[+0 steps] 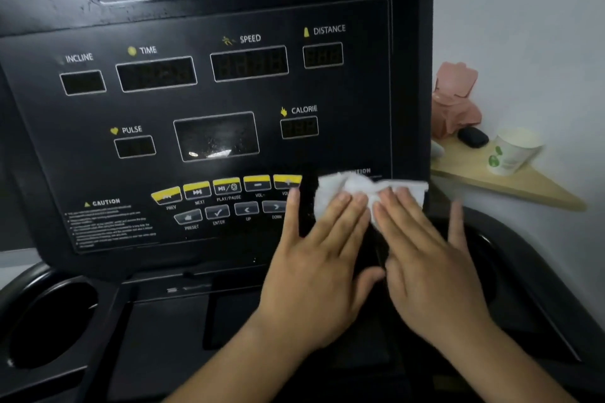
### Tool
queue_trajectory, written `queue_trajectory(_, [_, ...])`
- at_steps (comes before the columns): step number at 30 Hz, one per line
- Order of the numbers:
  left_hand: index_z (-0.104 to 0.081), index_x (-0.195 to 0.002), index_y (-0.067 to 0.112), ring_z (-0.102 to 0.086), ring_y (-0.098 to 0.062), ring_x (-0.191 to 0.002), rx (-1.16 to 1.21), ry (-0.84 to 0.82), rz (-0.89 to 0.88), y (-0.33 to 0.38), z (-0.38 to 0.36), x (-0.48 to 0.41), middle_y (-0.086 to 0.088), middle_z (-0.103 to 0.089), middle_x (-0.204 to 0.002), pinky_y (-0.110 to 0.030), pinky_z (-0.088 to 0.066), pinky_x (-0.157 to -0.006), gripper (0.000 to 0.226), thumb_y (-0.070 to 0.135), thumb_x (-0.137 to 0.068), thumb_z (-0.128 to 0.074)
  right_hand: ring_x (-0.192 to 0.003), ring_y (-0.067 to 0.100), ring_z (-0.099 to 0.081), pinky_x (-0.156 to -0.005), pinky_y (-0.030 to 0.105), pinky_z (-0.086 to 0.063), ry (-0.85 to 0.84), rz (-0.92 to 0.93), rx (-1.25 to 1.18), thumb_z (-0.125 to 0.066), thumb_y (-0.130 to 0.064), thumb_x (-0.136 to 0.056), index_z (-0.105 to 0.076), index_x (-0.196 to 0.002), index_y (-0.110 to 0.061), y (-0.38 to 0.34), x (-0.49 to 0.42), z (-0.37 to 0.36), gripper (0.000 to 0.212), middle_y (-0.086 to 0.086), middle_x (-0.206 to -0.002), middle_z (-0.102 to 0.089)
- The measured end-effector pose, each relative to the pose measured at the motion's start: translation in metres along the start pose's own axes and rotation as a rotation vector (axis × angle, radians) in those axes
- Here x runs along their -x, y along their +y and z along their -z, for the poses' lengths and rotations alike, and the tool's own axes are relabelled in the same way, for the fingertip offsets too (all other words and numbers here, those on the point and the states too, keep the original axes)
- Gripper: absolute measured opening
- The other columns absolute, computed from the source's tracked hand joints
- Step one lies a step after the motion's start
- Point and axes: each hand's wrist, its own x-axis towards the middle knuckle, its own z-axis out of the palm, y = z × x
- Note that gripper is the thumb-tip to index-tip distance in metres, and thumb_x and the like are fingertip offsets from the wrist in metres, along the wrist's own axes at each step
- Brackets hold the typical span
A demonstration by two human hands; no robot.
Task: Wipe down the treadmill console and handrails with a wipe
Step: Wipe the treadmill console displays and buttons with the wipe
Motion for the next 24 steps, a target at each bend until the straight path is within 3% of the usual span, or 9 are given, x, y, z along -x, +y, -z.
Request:
queue_trajectory(4, [-0.034, -0.149, 0.011, -0.016, -0.018, -0.149, 0.015, 0.032, 0.027, -0.011, 0.007, -0.009, -0.004, -0.026, -0.159, -0.065, -0.006, -0.115, 0.065, 0.053, -0.100, -0.032, -0.147, 0.016, -0.016, -0.110, 0.069, -0.013, 0.017, -0.004, 0.017, -0.032, -0.018, -0.083, -0.032, -0.148, -0.011, 0.000, -0.021, 0.007, 0.066, 0.003, -0.157, -0.025])
queue_trajectory(9, [-0.039, -0.148, 0.013, -0.018, -0.017, -0.148, 0.033, -0.025, 0.002, -0.010, -0.002, 0.017, -0.002, -0.029, -0.157, -0.065, -0.005, -0.115, 0.065, 0.056, -0.099, -0.032, -0.146, 0.017, -0.020, -0.109, 0.070, -0.017, 0.006, 0.051, 0.030, -0.033, -0.016, -0.081, -0.034, -0.146, -0.012, -0.009, 0.005, -0.006, 0.065, 0.003, -0.155, -0.030])
queue_trajectory(14, [-0.030, -0.152, 0.014, -0.012, -0.017, -0.149, -0.030, 0.011, 0.052, -0.038, 0.015, -0.004, -0.001, -0.021, -0.160, -0.066, 0.000, -0.115, 0.065, 0.055, -0.101, -0.023, -0.147, 0.016, -0.017, -0.111, 0.069, -0.010, 0.042, 0.046, 0.034, -0.032, -0.013, -0.082, -0.035, -0.146, -0.012, -0.012, -0.042, 0.013, 0.064, 0.002, -0.157, -0.026])
queue_trajectory(20, [-0.036, -0.149, 0.015, -0.018, -0.016, -0.148, 0.056, -0.061, -0.007, -0.043, -0.001, 0.044, 0.000, -0.027, -0.158, -0.066, -0.006, -0.115, 0.065, 0.057, -0.099, -0.030, -0.145, 0.019, -0.022, -0.108, 0.071, -0.021, -0.047, 0.046, 0.037, -0.030, -0.015, -0.079, -0.040, -0.144, -0.009, -0.045, -0.006, -0.003, 0.066, 0.004, -0.154, -0.033])
queue_trajectory(24, [-0.035, -0.150, 0.016, -0.018, -0.016, -0.148, -0.013, -0.001, 0.029, -0.076, 0.014, 0.031, 0.001, -0.028, -0.157, -0.067, -0.003, -0.114, 0.064, 0.055, -0.100, -0.026, -0.147, 0.018, -0.017, -0.112, 0.068, -0.011, -0.053, 0.030, 0.046, -0.025, -0.017, -0.082, -0.031, -0.148, -0.012, -0.060, -0.040, 0.009, 0.066, 0.002, -0.157, -0.025])
